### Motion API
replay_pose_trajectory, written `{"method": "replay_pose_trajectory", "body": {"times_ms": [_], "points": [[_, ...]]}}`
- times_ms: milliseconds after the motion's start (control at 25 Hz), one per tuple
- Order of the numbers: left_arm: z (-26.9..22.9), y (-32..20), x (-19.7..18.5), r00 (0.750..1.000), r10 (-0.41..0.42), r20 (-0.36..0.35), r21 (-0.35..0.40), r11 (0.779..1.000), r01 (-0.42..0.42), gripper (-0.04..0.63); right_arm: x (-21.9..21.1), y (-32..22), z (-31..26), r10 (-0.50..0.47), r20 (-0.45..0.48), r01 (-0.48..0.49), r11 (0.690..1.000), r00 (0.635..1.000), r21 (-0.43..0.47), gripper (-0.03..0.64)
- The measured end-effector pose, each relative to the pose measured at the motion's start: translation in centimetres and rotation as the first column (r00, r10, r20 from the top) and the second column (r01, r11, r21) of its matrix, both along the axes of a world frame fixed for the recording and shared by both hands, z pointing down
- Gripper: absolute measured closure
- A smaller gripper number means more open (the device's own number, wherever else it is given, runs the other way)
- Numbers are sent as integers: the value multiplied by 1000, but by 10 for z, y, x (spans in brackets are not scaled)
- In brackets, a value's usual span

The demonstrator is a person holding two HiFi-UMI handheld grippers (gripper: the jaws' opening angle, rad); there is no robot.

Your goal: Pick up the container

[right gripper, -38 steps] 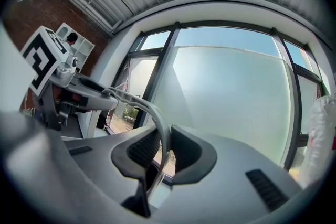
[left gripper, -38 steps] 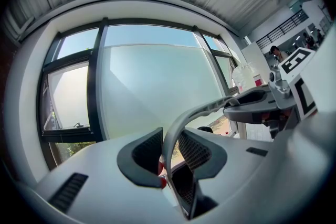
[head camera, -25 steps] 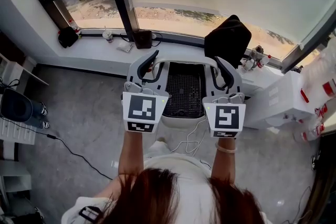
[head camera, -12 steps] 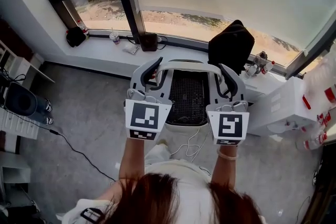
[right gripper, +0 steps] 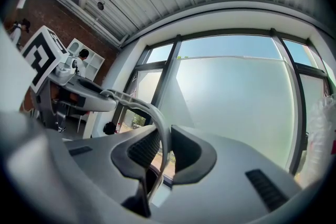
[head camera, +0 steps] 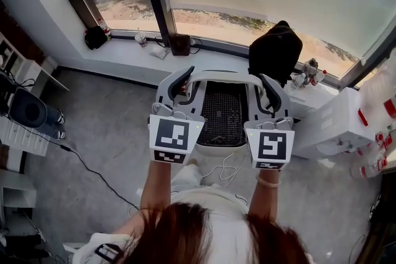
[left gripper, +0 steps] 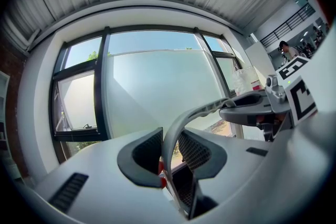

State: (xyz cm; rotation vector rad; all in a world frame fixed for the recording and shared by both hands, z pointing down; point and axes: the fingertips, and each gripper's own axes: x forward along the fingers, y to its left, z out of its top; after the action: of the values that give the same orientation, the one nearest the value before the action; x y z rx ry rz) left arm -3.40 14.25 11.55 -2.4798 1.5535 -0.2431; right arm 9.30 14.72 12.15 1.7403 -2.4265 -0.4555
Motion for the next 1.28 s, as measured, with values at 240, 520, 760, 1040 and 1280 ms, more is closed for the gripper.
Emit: {"method": "replay_pose_trajectory", "body": {"times_ms": [240, 520, 760, 1040, 1280], "points": [[3, 23, 2, 1000, 15, -1, 3, 1000, -15, 495, 2, 25, 4, 12, -3, -12, 1000, 1000, 2, 540], [-1, 47, 6, 999, 43, -10, 22, 999, -43, 495, 5, 52, -3, 36, -14, -36, 999, 999, 27, 540], [-2, 71, 4, 998, 58, -18, 34, 998, -57, 495, 3, 78, -4, 49, -20, -48, 998, 999, 34, 540], [1, 99, 3, 996, 83, -15, 36, 996, -83, 495, 2, 109, -1, 70, -15, -69, 997, 997, 44, 540], [-3, 118, 9, 995, 99, -3, 53, 994, -99, 495, 6, 130, -3, 82, -13, -81, 995, 997, 56, 540]]}}
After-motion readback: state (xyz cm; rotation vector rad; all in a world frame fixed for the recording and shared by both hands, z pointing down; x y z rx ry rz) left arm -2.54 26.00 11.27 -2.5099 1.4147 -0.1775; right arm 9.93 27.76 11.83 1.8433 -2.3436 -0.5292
